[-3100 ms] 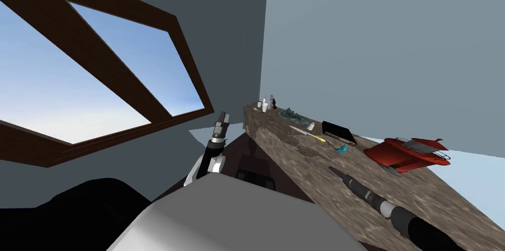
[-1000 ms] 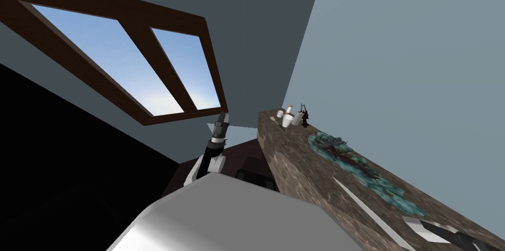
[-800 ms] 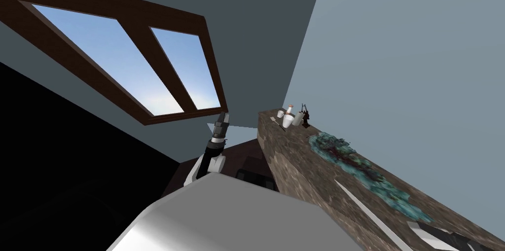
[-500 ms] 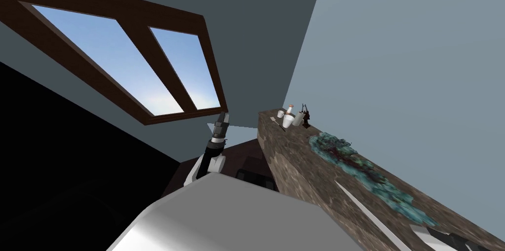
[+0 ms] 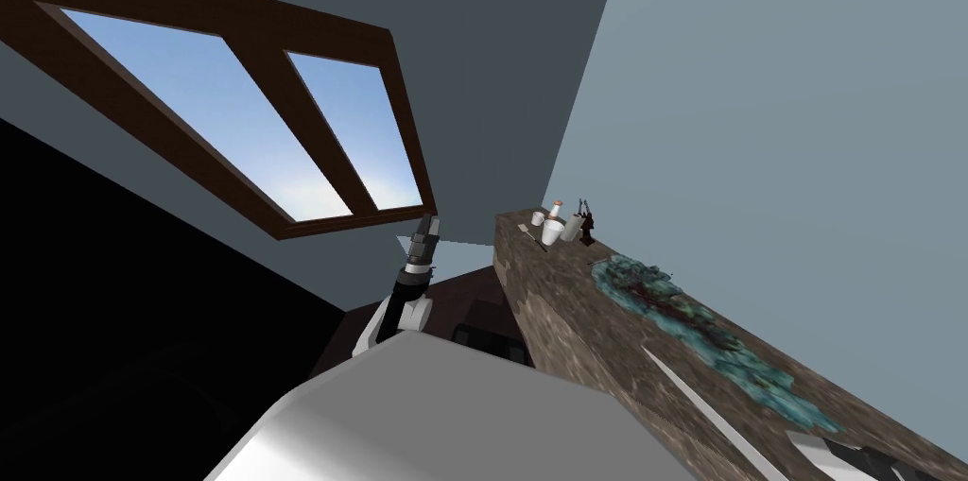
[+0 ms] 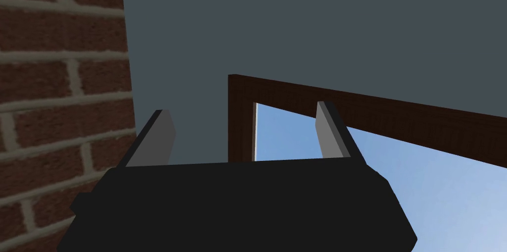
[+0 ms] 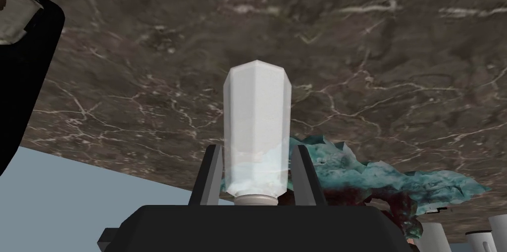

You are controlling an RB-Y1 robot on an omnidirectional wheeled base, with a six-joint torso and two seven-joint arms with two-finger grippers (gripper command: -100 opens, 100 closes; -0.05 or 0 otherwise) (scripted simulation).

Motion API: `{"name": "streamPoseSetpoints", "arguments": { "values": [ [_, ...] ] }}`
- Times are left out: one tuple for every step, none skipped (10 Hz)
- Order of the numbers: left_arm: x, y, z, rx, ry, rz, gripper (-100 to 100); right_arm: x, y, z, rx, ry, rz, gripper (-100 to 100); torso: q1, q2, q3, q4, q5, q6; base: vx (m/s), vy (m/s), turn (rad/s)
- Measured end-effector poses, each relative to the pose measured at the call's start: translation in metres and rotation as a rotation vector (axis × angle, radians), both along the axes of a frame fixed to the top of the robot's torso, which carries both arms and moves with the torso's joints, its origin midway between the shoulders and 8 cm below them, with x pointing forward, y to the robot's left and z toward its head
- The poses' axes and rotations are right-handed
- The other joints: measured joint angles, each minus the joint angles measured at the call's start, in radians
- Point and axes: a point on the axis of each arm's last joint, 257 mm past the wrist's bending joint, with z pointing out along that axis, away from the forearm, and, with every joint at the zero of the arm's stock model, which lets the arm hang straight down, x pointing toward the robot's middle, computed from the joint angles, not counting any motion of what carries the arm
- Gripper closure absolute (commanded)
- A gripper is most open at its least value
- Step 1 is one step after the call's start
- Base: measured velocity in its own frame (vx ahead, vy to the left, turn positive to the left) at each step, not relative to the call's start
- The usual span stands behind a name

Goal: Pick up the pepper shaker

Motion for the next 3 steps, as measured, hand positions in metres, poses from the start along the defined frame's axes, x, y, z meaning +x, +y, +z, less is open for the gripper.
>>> {"name": "streamPoseSetpoints", "arguments": {
  "values": [
    [0.0000,0.0000,0.0000,0.000,0.000,0.000,0,0.0014,-0.0016,0.0050,-0.002,0.001,0.003,100,0.001,0.001,0.001,0.000,0.001,0.001,-0.026,0.022,-0.049],
    [0.0000,0.0000,0.0000,0.000,0.000,0.000,0,0.0023,-0.0019,0.0107,-0.001,0.004,0.005,100,0.002,0.002,0.001,0.000,0.001,0.001,-0.011,0.009,-0.012],
    [0.0000,0.0000,0.0000,0.000,0.000,0.000,0,0.0023,-0.0018,0.0113,-0.001,0.004,0.005,0,0.001,0.001,0.001,0.000,0.000,0.001,0.000,0.000,0.000]
  ]
}}
